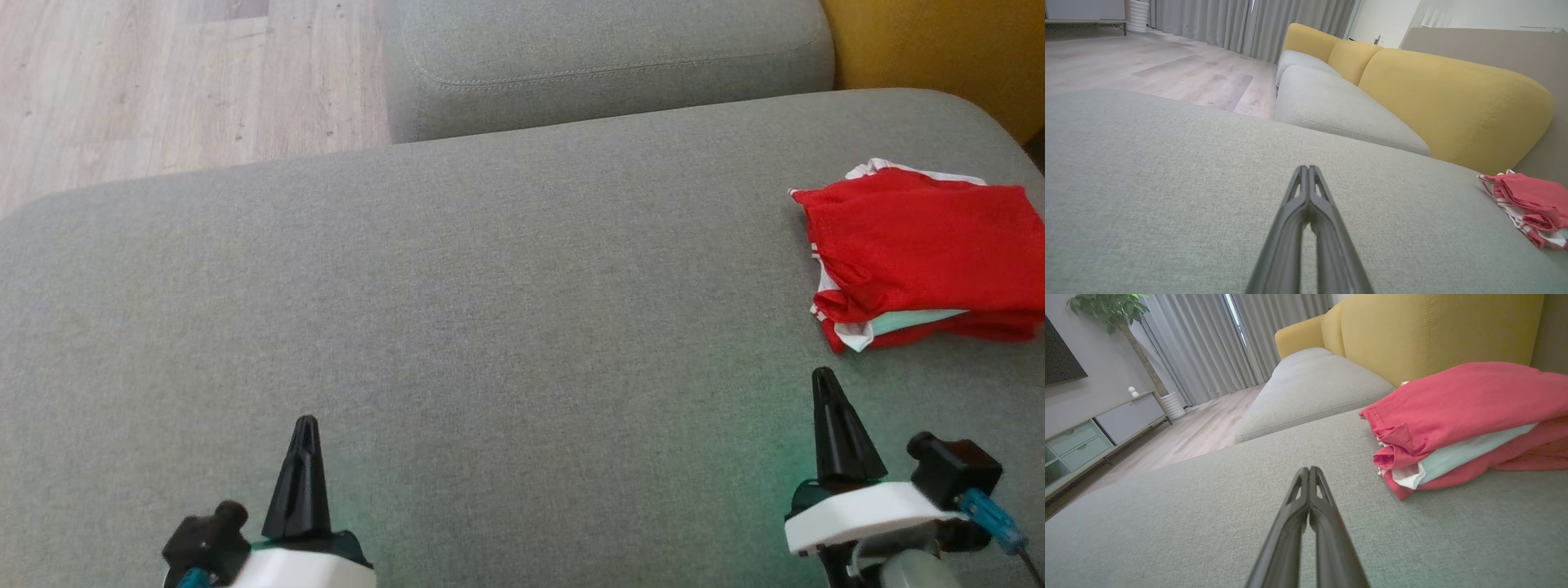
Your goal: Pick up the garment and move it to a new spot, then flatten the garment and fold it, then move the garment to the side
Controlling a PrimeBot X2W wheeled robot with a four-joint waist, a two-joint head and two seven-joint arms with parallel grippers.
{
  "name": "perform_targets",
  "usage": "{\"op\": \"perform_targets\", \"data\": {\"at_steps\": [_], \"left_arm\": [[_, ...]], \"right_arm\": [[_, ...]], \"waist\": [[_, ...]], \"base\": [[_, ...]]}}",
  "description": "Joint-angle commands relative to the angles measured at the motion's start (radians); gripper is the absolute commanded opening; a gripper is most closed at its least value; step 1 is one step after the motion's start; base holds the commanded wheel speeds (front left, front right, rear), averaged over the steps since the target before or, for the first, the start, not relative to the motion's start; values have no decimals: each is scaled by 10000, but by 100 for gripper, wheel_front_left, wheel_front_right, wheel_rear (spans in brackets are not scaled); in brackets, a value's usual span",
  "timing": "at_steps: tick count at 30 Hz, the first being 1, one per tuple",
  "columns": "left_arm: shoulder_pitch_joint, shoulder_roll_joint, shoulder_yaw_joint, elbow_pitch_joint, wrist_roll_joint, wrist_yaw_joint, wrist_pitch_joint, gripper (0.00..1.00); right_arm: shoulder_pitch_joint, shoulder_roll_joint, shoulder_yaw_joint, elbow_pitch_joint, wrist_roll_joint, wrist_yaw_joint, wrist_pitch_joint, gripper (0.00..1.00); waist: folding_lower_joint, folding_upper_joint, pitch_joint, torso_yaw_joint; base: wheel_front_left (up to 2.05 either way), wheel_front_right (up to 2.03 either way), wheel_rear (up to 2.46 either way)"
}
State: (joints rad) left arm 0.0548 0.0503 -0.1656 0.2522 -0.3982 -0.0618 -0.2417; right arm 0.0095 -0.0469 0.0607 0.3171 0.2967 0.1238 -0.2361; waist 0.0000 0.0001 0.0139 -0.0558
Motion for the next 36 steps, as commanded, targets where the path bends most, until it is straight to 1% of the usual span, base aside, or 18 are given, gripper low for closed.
{"op": "perform_targets", "data": {"at_steps": [1, 36], "left_arm": [[-390, 17, 129, -310, -284, -43, 59, 0], [-747, 83, 807, -237, -3798, -231, 996, 0]], "right_arm": [[-431, -51, -38, -349, 342, 4, 70, 0], [-639, -187, -340, -462, 4216, 23, 910, 0]], "waist": [[0, -1, -2, 9], [0, -1, -32, 168]], "base": [[0, 0, 0], [0, 0, 0]]}}
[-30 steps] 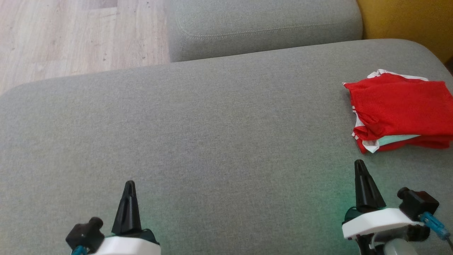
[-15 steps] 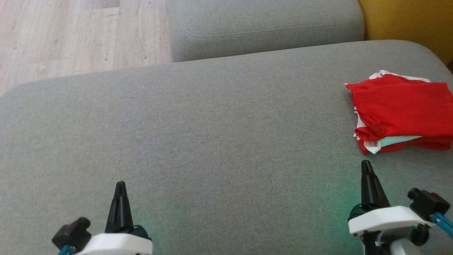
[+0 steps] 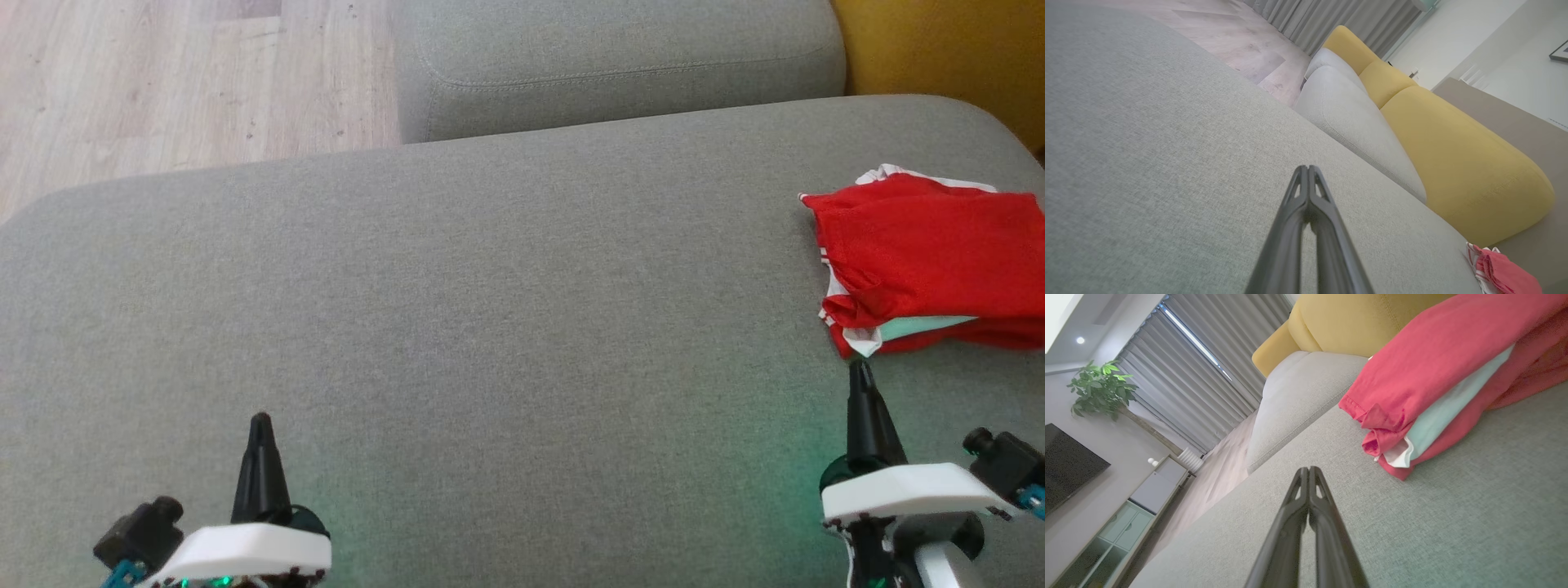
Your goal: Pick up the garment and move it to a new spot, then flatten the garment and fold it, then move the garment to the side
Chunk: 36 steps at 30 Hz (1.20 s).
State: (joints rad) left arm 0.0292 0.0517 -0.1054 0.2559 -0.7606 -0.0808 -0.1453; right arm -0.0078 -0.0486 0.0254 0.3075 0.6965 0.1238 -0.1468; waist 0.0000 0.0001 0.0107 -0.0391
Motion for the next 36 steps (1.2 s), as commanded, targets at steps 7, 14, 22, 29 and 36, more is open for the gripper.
{"op": "perform_targets", "data": {"at_steps": [7, 14, 22, 29, 36], "left_arm": [[-563, 76, 353, -260, -890, -79, 232, 0], [-636, 81, 504, -247, -1604, -118, 433, 0], [-708, 85, 656, -234, -2312, -156, 636, 0], [-782, 87, 811, -220, -3023, -195, 841, 0], [-855, 88, 968, -206, -3732, -234, 1048, 0]], "right_arm": [[-507, -185, -66, -390, 1001, 27, 202, 0], [-549, -198, -149, -414, 1781, 31, 392, 0], [-591, -207, -236, -438, 2554, 35, 583, 0], [-634, -214, -327, -461, 3327, 39, 779, 0], [-677, -219, -420, -485, 4098, 43, 977, 0]], "waist": [[0, -1, -7, 35], [0, -1, -13, 68], [0, -1, -20, 100], [0, -1, -26, 133], [0, -1, -32, 166]], "base": [[0, 0, 0], [0, 0, 0], [0, 0, 0], [0, 0, 0], [0, 0, 0]]}}
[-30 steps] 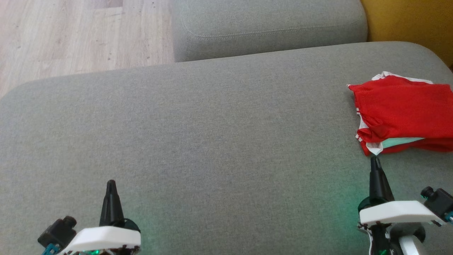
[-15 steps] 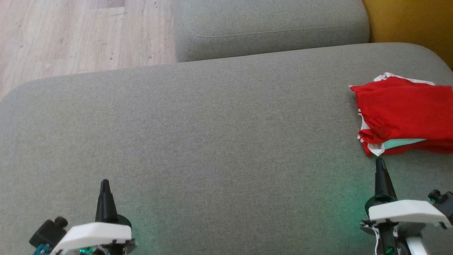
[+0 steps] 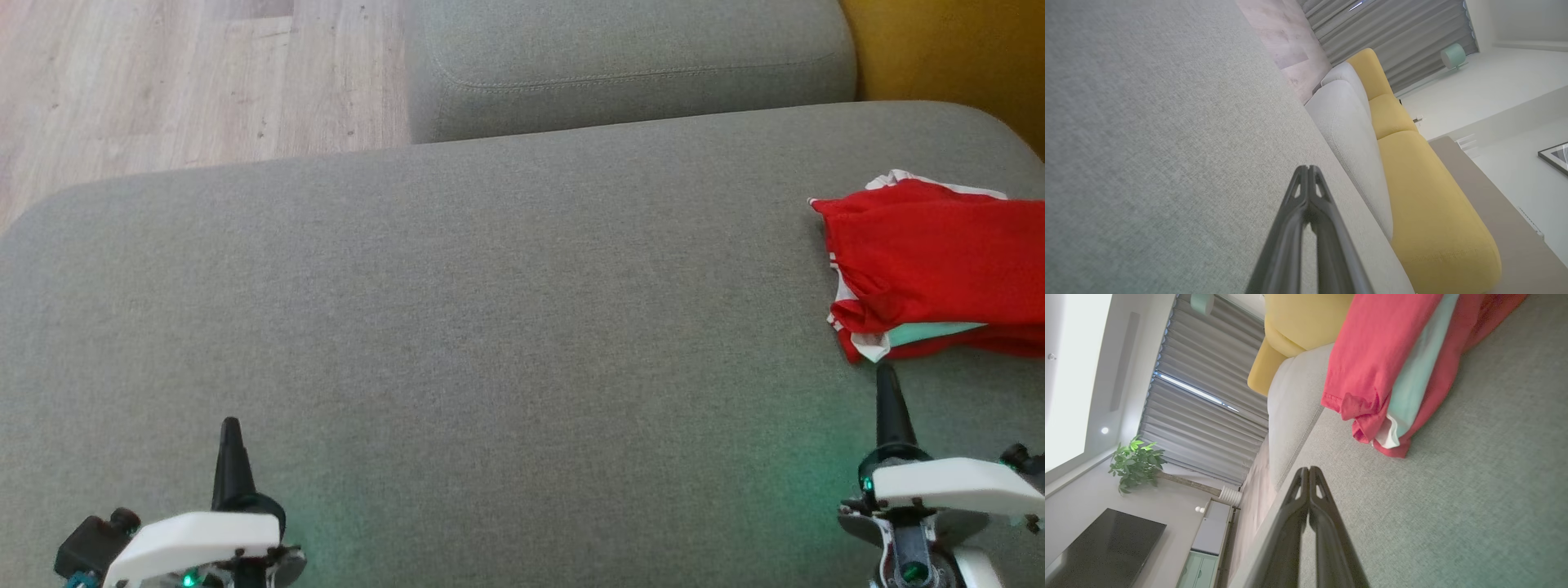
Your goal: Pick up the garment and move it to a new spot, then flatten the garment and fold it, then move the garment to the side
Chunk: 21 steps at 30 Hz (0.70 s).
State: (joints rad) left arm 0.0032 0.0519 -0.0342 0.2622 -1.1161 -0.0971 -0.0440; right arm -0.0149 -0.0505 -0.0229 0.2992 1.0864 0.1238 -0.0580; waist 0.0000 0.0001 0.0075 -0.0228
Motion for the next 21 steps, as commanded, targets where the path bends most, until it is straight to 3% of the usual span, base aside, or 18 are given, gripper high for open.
{"op": "perform_targets", "data": {"at_steps": [1, 21], "left_arm": [[-606, 86, 279, -268, -278, -76, 65, 0], [-826, 83, 757, -226, -2394, -192, 690, 0]], "right_arm": [[-612, -201, 49, -406, 310, 43, 117, 0], [-742, -204, -247, -475, 2605, 55, 723, 0]], "waist": [[0, -1, -1, 7], [0, -1, -20, 106]], "base": [[0, 0, 0], [0, 0, 0]]}}
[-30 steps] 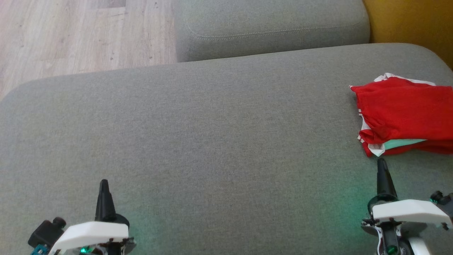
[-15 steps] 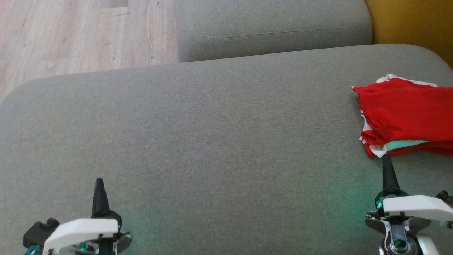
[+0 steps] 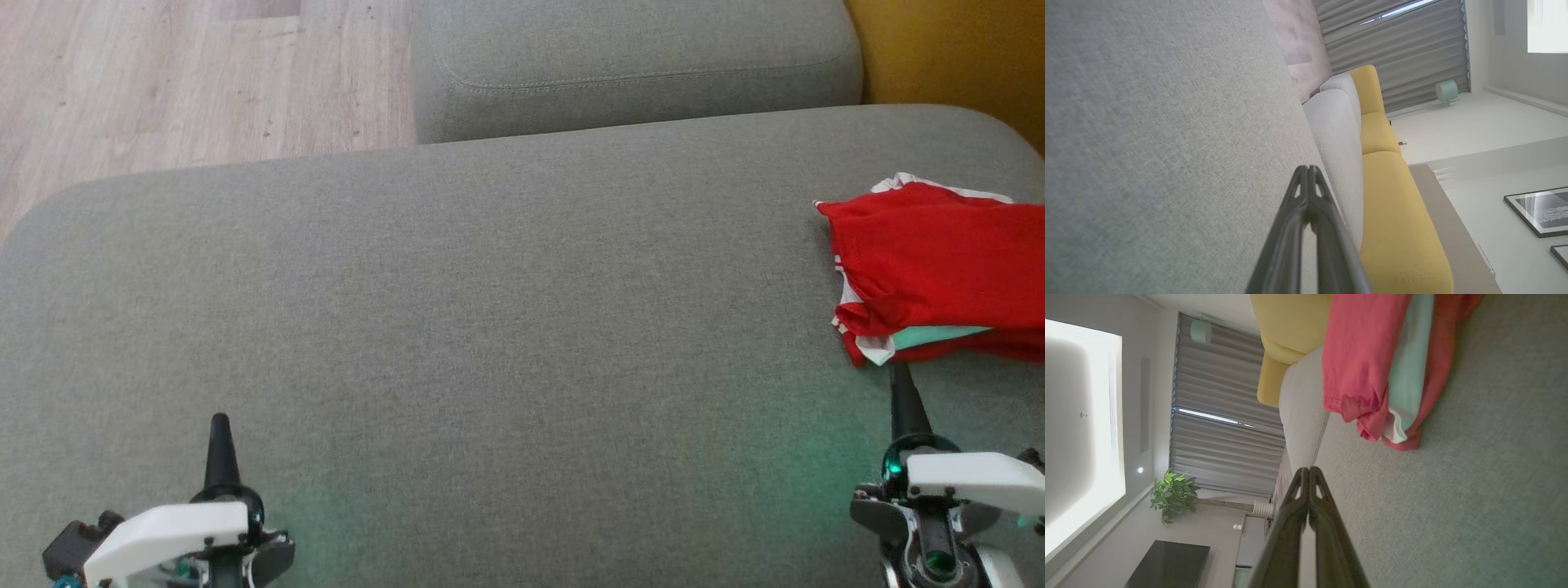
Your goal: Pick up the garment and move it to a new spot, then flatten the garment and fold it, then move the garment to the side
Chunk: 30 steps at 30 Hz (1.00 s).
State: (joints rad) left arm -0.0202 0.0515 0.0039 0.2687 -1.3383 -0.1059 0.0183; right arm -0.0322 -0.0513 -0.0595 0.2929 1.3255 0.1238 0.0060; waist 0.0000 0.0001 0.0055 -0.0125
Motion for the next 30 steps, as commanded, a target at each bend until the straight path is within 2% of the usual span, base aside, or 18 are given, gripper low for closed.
{"op": "perform_targets", "data": {"at_steps": [1, 27, 30], "left_arm": [[-603, 87, 398, -289, -273, -109, 97, 0], [-867, 77, 978, -238, -2788, -247, 851, 0], [-869, 73, 986, -238, -2796, -247, 858, 0]], "right_arm": [[-575, -196, 104, -415, 323, 55, 112, 0], [-732, -185, -271, -496, 3042, 69, 852, 0], [-734, -178, -283, -496, 3047, 69, 863, 0]], "waist": [[0, -1, -1, 7], [0, -1, -24, 124], [0, -1, -24, 125]], "base": [[0, 0, 0], [0, 0, 0], [0, 0, 0]]}}
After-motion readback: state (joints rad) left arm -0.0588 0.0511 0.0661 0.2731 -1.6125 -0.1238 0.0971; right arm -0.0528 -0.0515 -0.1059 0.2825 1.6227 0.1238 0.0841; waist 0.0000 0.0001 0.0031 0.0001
